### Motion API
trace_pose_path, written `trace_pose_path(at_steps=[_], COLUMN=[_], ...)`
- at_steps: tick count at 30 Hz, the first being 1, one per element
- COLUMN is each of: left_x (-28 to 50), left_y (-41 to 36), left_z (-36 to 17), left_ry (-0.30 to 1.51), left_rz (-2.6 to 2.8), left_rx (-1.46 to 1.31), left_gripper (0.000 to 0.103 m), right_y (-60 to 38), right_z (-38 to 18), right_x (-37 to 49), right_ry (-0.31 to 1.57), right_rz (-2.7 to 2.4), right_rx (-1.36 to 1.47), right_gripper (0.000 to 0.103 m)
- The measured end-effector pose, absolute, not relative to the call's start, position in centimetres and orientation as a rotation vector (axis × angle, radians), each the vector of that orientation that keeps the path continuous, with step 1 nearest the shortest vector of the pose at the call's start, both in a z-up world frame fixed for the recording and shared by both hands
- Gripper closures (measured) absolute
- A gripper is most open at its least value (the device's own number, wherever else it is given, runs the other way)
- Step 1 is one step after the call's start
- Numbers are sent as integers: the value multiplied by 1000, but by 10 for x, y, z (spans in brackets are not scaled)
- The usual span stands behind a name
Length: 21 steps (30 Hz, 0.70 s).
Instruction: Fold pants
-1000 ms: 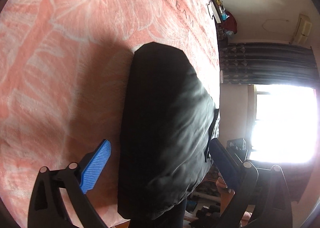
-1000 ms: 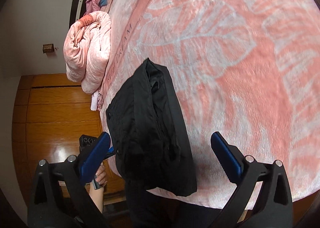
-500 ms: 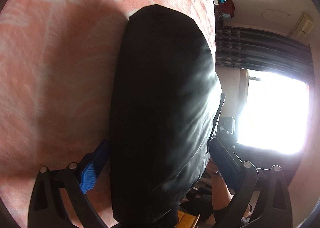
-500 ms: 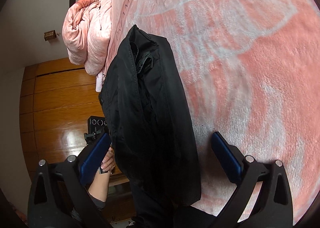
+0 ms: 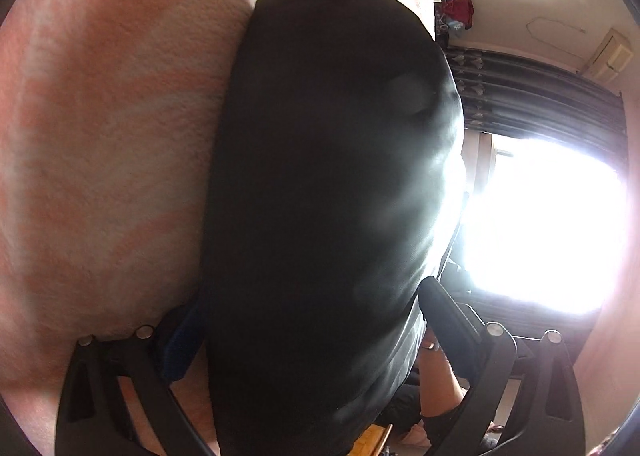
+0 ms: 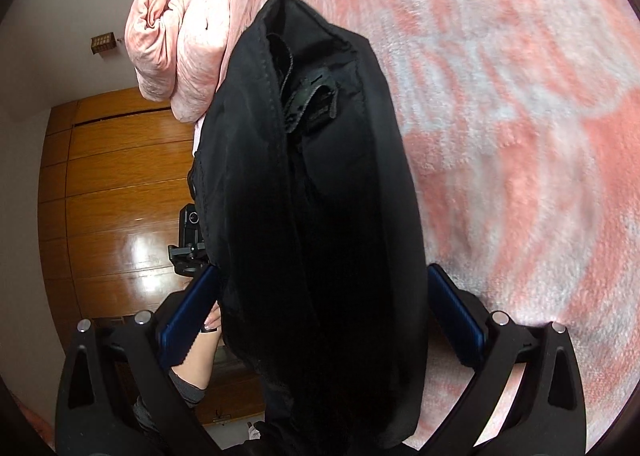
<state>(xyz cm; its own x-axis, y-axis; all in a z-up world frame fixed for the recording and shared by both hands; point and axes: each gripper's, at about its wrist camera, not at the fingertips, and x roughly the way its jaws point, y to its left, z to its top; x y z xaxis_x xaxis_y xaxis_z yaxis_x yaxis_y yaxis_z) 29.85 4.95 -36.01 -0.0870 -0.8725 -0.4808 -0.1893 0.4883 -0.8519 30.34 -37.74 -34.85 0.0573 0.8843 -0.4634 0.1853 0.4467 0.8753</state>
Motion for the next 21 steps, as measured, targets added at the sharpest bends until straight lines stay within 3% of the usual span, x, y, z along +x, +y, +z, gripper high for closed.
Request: trace_pose_path(at_steps=[3, 4, 5, 6, 7, 10, 17, 21], left_x=[297, 297, 296, 296, 296, 294, 291, 285], left_y=[47, 45, 43, 43, 43, 39, 32, 28], left_z=[-358, -355, -352, -351, -349, -344, -322, -309], left_ry=[1580, 1576, 1568, 1564, 1560, 1542, 1499, 1484], left_rz=[-710, -696, -690, -682, -674, -655, -639, -631], left_rx=[-908, -874, -849, -835, -825, -777, -716, -698], left_gripper=[5, 10, 19, 22, 28, 39, 60, 63], right_y=[-367, -366, -366, -367, -368, -367, -364, -360], right_z=[-344, -342, -341, -340, -339, -331, -313, -300], right_x=[300, 299, 298, 297, 295, 290, 276, 271], right_ry=[1409, 1407, 1407, 1409, 1401, 1379, 1336, 1311], right_rz=[700, 694, 682, 672, 669, 671, 653, 654], right_rx=[957, 934, 925, 926, 923, 911, 900, 893], right_gripper=[2, 5, 10, 25, 32, 46, 56, 59])
